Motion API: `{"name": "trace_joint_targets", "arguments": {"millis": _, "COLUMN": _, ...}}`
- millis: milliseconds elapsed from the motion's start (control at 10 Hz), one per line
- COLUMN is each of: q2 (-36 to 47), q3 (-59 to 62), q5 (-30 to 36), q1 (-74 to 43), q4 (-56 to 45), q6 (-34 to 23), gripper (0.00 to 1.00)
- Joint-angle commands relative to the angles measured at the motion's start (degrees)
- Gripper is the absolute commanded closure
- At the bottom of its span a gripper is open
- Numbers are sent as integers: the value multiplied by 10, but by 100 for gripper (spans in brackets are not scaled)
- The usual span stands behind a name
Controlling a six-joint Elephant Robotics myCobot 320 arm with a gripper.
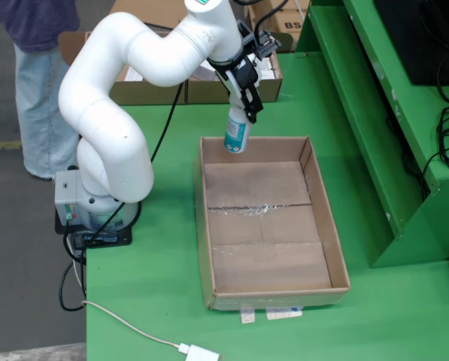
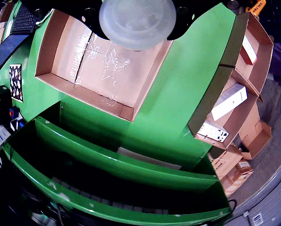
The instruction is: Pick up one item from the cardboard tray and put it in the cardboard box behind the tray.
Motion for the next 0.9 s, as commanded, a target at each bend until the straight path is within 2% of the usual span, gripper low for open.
{"name": "trace_joint_targets", "arguments": {"millis": 0, "q2": 9, "q3": 49, "q5": -23, "q1": 95, "q4": -28, "q6": 21, "gripper": 100}}
{"name": "trace_joint_targets", "arguments": {"millis": 400, "q2": 14, "q3": 78, "q5": -44, "q1": 178, "q4": -77, "q6": 50, "gripper": 100}}
{"name": "trace_joint_targets", "arguments": {"millis": 500, "q2": 31, "q3": 62, "q5": -64, "q1": 222, "q4": -83, "q6": 78, "gripper": 100}}
{"name": "trace_joint_targets", "arguments": {"millis": 800, "q2": -3, "q3": 110, "q5": -91, "q1": 310, "q4": -121, "q6": 119, "gripper": 100}}
